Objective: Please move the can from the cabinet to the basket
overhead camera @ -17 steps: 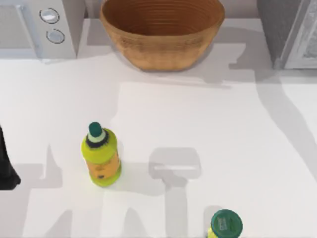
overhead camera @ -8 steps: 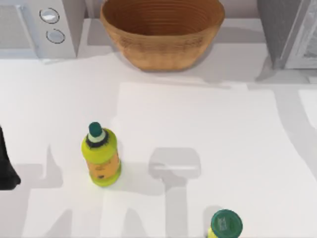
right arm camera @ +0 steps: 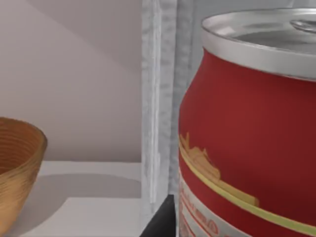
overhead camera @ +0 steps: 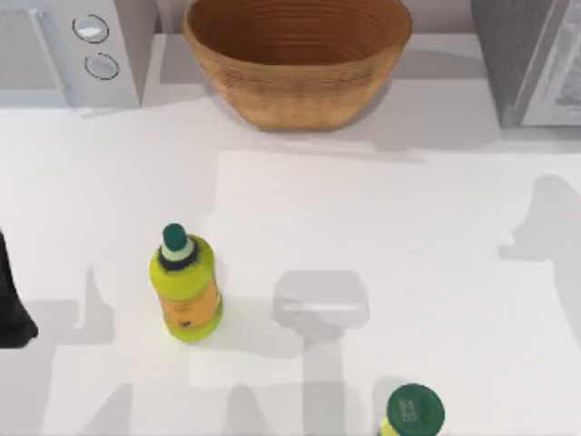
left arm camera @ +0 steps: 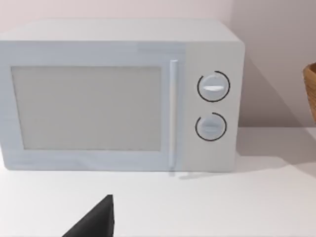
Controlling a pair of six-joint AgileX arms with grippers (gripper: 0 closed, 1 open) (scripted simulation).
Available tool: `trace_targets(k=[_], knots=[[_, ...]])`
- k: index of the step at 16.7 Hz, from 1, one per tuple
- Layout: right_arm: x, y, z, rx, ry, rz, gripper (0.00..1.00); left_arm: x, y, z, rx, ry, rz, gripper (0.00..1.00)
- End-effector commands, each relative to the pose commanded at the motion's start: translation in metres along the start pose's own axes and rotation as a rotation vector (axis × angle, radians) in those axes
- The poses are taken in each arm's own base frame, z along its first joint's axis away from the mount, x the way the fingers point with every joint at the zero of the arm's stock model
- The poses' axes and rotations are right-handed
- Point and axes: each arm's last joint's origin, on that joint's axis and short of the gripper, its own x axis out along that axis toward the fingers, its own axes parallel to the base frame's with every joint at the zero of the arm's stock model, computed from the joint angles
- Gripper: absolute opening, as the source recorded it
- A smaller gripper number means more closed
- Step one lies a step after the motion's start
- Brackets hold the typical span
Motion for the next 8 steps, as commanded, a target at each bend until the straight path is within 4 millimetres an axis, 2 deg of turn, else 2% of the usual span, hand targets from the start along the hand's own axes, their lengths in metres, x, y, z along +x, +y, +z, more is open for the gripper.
trace_targets(k=[2,4,6,8], knots=[[-0.003,-0.004,-0.055,0.004,0.020,0.000,0.00,0.000,0.000,0.000,0.000,0.000,0.000,1.00],[-0.006,-0.008,-0.100,0.011,0.003,0.002,0.00,0.000,0.000,0.000,0.000,0.000,0.000,1.00],[-0.007,-0.010,-0.134,0.017,-0.035,0.007,0.00,0.000,0.000,0.000,0.000,0.000,0.000,1.00],[-0.006,-0.012,-0.157,0.020,-0.075,0.010,0.00,0.000,0.000,0.000,0.000,0.000,0.000,1.00]])
